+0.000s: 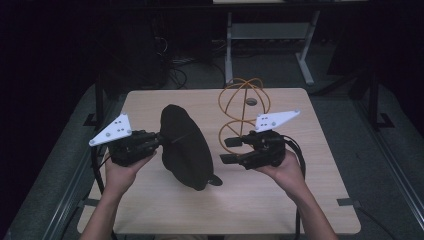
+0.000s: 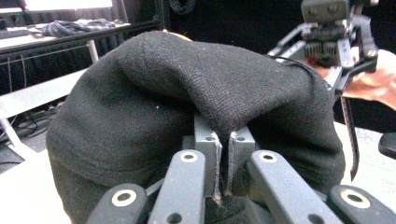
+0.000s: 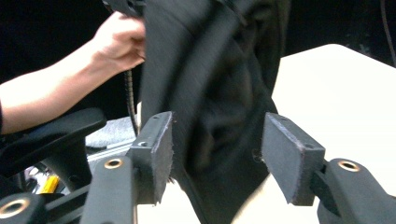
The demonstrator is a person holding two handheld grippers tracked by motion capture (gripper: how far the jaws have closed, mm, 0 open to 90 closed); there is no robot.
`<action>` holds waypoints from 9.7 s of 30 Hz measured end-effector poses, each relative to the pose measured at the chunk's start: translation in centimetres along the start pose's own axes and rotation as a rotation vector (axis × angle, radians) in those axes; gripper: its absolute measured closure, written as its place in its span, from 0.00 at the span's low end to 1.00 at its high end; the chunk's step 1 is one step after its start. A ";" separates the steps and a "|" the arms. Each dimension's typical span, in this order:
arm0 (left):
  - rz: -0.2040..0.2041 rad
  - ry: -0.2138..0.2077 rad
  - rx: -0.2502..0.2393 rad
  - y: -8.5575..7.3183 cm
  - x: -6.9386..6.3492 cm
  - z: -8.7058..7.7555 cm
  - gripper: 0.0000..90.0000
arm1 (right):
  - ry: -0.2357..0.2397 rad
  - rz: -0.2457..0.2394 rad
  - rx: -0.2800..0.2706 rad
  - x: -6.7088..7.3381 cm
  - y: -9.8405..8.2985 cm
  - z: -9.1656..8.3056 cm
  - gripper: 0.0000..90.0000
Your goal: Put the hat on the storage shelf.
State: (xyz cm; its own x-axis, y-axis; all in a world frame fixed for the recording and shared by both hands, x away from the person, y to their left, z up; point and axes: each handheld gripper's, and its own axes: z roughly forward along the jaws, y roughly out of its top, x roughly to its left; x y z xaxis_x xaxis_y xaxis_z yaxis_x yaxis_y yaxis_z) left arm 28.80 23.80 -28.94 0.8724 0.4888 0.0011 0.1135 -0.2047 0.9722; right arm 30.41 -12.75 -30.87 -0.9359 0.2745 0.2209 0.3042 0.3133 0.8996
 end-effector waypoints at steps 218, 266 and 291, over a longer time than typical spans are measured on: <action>-0.126 0.063 0.302 7.7 6.0 11.7 0.54 | -0.476 0.221 0.014 -5.2 -15.5 -10.3 0.25; -0.180 0.093 0.267 -0.5 1.9 4.9 0.30 | -0.492 0.197 0.040 -4.7 -15.2 -8.9 0.21; -0.195 0.117 0.280 -6.0 -0.4 2.7 0.29 | -0.477 0.196 0.062 -4.7 -15.8 -9.1 0.21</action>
State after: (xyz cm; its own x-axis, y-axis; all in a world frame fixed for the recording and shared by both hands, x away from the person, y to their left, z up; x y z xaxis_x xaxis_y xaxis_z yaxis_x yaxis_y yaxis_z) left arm 29.04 22.56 -35.38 0.7633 0.6318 -0.1353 0.4119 -0.3145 0.8552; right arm 28.35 -27.27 -42.66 -0.6793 0.7130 0.1738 0.4894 0.2637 0.8312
